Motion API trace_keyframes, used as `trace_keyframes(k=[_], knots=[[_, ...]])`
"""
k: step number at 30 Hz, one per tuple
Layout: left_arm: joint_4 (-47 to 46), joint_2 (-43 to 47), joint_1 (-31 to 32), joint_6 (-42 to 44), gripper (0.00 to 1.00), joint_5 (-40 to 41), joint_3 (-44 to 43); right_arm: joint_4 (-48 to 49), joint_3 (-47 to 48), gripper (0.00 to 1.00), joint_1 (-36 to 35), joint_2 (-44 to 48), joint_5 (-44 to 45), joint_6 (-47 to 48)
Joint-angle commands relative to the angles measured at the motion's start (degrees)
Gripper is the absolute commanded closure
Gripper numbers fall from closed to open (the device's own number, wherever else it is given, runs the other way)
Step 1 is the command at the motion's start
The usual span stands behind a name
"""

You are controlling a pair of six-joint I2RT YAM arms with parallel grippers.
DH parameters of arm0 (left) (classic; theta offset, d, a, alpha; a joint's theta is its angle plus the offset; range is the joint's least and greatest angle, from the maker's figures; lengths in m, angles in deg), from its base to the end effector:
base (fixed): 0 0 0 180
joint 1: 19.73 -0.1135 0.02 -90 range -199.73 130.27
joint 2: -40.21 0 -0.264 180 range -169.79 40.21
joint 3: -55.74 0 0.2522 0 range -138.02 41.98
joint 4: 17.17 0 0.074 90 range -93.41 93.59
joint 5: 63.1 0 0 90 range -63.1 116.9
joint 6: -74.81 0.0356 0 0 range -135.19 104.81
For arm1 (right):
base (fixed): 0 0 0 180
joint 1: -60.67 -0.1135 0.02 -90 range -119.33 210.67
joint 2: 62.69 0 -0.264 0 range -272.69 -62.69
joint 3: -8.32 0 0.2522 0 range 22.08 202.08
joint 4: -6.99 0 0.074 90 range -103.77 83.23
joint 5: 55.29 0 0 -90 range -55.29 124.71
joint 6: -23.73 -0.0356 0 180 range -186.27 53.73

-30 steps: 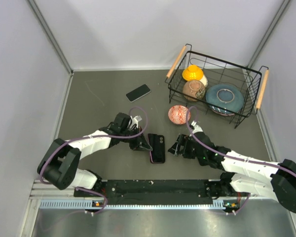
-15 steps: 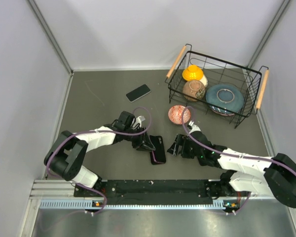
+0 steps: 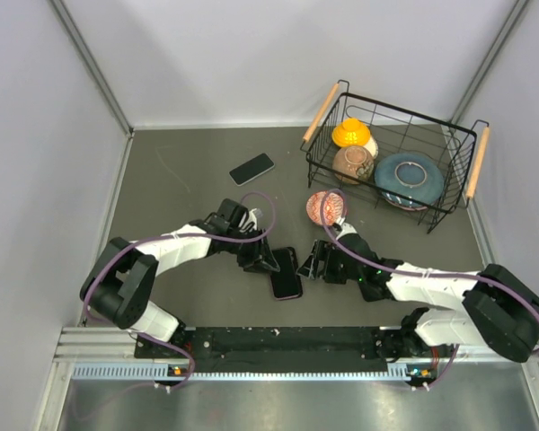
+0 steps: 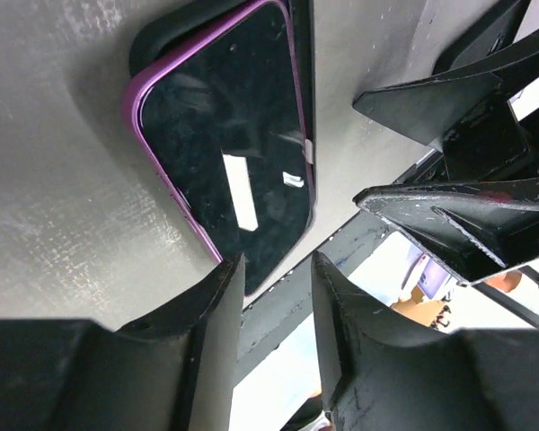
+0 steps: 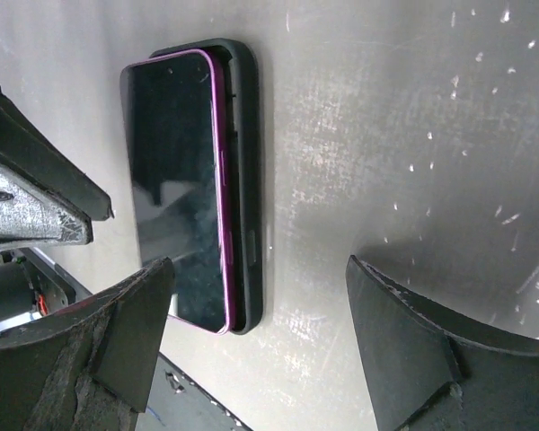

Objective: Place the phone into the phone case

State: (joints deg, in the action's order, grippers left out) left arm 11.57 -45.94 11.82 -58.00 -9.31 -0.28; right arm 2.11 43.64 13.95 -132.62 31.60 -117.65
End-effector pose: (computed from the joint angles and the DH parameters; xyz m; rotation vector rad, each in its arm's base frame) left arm 0.2221 -0.1610 0.1624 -0.0212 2.8481 -1.2163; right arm 0.1505 0.1626 0.1486 0.0682 2.4469 0.9156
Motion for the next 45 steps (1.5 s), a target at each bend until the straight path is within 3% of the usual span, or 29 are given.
trace_keyframes(k=[1, 8, 15, 31, 45], knots=[[0.4, -0.2, 0.3, 1.9, 0.64, 1.5, -2.5, 3.2, 2.4, 0.23, -0.1, -2.4, -0.6, 0.8], [1.2, -0.6, 0.4, 2.6, 0.71, 4.2, -3.4, 7.5, 3.3, 0.25, -0.1, -8.1, -2.9, -0.3], [7.2, 4.0, 0.3, 3.4, 0.66, 16.7, -4.7, 7.1, 5.2, 0.28, -0.1, -11.0, -2.7, 0.7], [1.5, -3.5, 1.1, 1.9, 0.76, 11.4, -4.6, 9.8, 4.6, 0.46, -0.1, -16.6, -3.2, 1.1], [-2.6, -7.7, 4.8, 0.1, 0.88, 8.5, -6.3, 12.9, 3.8, 0.71, 0.0, -18.2, -4.9, 0.3]])
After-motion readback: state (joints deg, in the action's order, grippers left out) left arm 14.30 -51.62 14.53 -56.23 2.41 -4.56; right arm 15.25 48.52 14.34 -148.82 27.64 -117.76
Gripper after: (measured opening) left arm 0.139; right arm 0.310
